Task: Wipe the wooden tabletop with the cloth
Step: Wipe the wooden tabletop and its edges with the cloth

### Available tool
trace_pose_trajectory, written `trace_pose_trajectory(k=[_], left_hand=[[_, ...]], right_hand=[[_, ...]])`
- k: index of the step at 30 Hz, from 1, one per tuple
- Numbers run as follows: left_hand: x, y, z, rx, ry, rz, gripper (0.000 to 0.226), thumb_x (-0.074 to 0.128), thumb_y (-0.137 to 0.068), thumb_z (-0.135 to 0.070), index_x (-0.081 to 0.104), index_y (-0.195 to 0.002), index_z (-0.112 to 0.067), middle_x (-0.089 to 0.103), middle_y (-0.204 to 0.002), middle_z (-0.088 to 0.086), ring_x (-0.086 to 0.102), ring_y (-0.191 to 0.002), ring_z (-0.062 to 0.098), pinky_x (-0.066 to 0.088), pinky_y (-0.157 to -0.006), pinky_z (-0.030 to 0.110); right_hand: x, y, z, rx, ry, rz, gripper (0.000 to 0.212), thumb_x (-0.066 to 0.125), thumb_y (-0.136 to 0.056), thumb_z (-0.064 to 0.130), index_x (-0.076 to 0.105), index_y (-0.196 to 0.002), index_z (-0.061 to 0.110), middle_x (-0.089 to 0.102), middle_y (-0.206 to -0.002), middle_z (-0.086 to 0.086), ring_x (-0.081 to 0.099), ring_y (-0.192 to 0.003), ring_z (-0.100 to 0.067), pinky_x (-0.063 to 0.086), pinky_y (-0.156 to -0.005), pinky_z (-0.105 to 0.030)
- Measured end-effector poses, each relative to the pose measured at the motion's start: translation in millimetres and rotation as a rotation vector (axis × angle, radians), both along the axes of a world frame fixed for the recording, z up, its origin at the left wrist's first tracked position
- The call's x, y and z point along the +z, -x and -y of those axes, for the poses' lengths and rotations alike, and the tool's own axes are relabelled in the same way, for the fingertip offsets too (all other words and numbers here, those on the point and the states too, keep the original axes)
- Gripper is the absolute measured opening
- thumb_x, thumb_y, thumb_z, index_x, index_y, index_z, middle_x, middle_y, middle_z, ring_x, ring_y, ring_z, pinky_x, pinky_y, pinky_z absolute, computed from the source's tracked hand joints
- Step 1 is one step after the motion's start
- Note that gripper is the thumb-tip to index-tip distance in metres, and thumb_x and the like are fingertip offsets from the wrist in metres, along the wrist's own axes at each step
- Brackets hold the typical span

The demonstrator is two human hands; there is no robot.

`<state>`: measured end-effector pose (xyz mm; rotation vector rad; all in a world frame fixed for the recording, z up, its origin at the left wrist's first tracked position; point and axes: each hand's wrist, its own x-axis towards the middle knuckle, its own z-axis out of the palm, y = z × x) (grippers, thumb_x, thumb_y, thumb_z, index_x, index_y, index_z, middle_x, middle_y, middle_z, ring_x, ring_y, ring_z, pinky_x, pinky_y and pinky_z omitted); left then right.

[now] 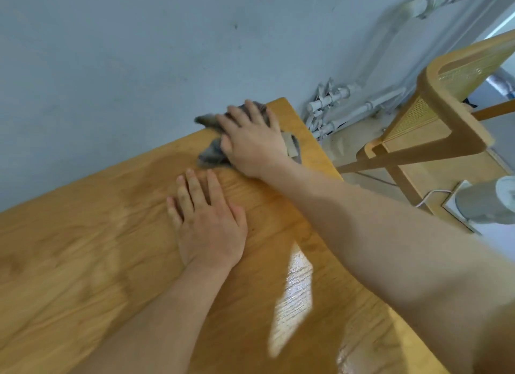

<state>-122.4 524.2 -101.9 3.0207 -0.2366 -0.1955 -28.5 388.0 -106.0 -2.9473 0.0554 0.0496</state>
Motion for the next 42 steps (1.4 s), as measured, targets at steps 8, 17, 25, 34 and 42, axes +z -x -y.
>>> trace_pose_trajectory(k=[8, 17, 25, 34, 42], left_hand=[[-2, -6, 0, -0.003, 0.008, 0.027, 0.062, 0.029, -0.092, -0.038, 0.024, -0.149, -0.015, 0.020, -0.156, 0.018, 0.013, -0.145, 0.033, 0.012, -0.116, 0.053], [0, -3, -1, 0.027, 0.054, 0.031, 0.062, 0.034, -0.090, -0.036, 0.027, -0.149, -0.017, 0.019, -0.157, 0.016, 0.012, -0.145, 0.032, 0.011, -0.116, 0.053], [-1, -1, -7, -0.048, 0.124, 0.031, 0.055, 0.030, -0.094, -0.030, 0.026, -0.147, -0.018, 0.017, -0.158, 0.014, 0.010, -0.146, 0.030, 0.008, -0.117, 0.051], [-3, 65, -22, -0.177, 0.080, 0.038, 0.063, 0.019, -0.093, -0.038, 0.020, -0.151, -0.015, 0.017, -0.159, 0.005, 0.014, -0.146, 0.023, 0.017, -0.117, 0.049], [-1, 59, -20, -0.158, 0.059, 0.062, 0.062, 0.023, -0.092, -0.036, 0.026, -0.150, -0.015, 0.025, -0.157, 0.007, 0.020, -0.145, 0.024, 0.020, -0.116, 0.049]], right_hand=[[-4, -12, 59, -0.187, -0.023, -0.029, 0.058, 0.025, -0.098, 0.045, 0.024, -0.152, 0.026, 0.013, -0.162, 0.002, 0.008, -0.149, -0.024, 0.013, -0.118, -0.049], [-1, 82, 2, -0.108, 0.009, 0.064, 0.056, 0.028, -0.093, 0.042, 0.039, -0.147, 0.028, 0.029, -0.158, -0.004, 0.019, -0.147, -0.030, 0.014, -0.116, -0.053], [2, 137, 42, -0.045, 0.029, -0.012, 0.058, 0.029, -0.096, 0.046, 0.028, -0.152, 0.029, 0.018, -0.161, 0.002, 0.011, -0.149, -0.022, 0.012, -0.119, -0.049], [0, 139, 27, -0.194, -0.002, 0.010, 0.057, 0.027, -0.098, 0.044, 0.023, -0.153, 0.030, 0.014, -0.163, 0.003, 0.004, -0.150, -0.023, 0.003, -0.120, -0.050], [1, 157, 17, -0.150, -0.021, -0.021, 0.055, 0.030, -0.097, 0.046, 0.026, -0.151, 0.037, 0.017, -0.162, 0.003, 0.007, -0.150, -0.024, 0.005, -0.119, -0.052]])
